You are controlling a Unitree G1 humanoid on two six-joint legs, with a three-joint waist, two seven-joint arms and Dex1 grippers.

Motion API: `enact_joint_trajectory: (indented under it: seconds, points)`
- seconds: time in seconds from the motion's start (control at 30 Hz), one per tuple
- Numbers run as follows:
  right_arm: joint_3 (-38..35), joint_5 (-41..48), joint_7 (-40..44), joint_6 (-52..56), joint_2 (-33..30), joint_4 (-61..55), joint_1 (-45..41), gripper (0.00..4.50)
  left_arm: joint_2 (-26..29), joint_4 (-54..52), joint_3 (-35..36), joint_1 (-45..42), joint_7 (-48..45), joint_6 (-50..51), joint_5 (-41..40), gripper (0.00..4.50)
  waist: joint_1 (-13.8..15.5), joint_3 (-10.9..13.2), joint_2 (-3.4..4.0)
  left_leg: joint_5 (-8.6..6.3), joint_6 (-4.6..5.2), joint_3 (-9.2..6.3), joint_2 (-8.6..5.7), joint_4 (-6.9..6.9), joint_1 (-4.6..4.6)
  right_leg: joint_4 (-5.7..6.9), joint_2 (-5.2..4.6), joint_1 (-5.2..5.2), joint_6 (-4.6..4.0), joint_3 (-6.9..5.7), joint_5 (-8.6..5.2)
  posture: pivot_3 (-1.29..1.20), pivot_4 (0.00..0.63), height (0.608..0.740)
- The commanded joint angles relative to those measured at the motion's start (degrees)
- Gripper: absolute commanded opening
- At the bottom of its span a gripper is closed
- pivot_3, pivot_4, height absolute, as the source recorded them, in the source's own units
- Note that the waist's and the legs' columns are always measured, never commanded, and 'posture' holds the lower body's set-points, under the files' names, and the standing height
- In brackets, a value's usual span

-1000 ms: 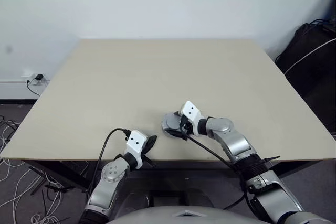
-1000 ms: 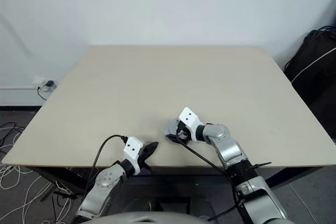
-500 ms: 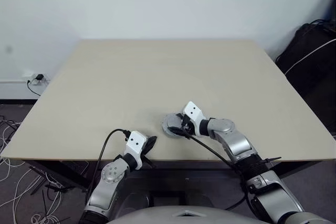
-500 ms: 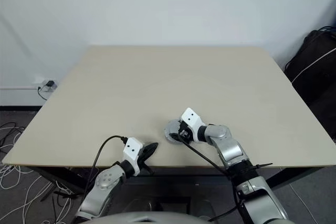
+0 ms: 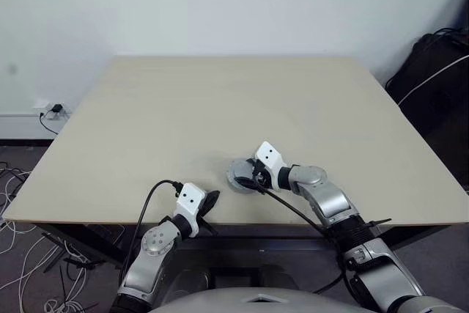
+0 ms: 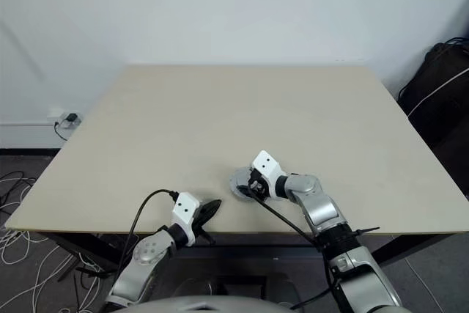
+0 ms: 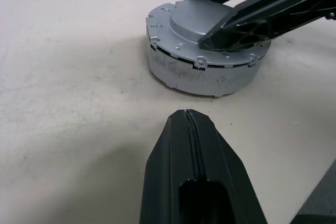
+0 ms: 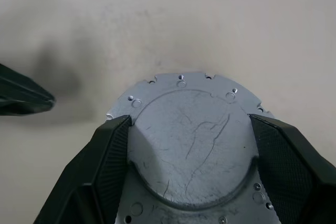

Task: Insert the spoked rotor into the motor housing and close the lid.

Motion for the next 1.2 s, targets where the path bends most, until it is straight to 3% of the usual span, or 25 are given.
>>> enact_joint_trajectory:
  seconds: [0.03,0.4,0.7,0.9,1.2]
  points:
    - [0.2,-2.3,-1.9,1.3,-0.4,0.1,-0.7,3.21,-0.1,-3.0,-0.1,0.0,0.3,-0.2,-0.1,0.0,0.0,0.0,0.0,0.0,0.0,0.0,0.0,0.0,0.06,0.0,0.0,0.03,0.0,0.0,0.0,0.0,0.0,0.74]
    - [2.1,-3.6,-0.9,4.4,-1.7,-0.5,-0.9,3.21,-1.0,-3.6,0.4,-1.4,0.8,0.1,-0.6,0.0,0.1,0.0,0.0,0.0,0.01,0.02,0.0,-0.02,0.51,-0.01,-0.02,0.44,0.01,0.0,-0.04,0.0,0.0,0.74]
    - [2.3,-3.0,-2.0,5.7,-0.8,-2.0,-0.1,3.21,-3.8,5.9,4.2,-16.1,3.5,4.0,-1.2,0.0,0.4,0.0,-0.05,0.0,0.02,0.04,-0.01,-0.02,0.52,-0.02,0.01,0.44,0.07,-0.08,0.0,0.0,0.0,0.74]
    - [2.3,-3.0,-2.7,6.4,-0.5,-3.1,0.6,3.21,-5.5,15.8,5.9,-25.4,-0.2,8.0,-4.7,0.0,0.4,-0.1,-0.16,-0.02,0.03,0.03,-0.02,-0.05,0.48,-0.05,0.03,0.37,0.05,-0.09,-0.01,0.0,0.0,0.74]
    - [2.2,-3.1,-3.7,7.0,-0.6,-4.3,1.4,3.21,-5.7,19.6,6.0,-30.7,-7.2,18.3,-8.9,0.0,-0.1,-0.1,-0.2,-0.02,0.03,0.02,-0.03,-0.05,0.47,-0.05,0.03,0.36,0.06,-0.07,0.0,0.0,0.0,0.74]
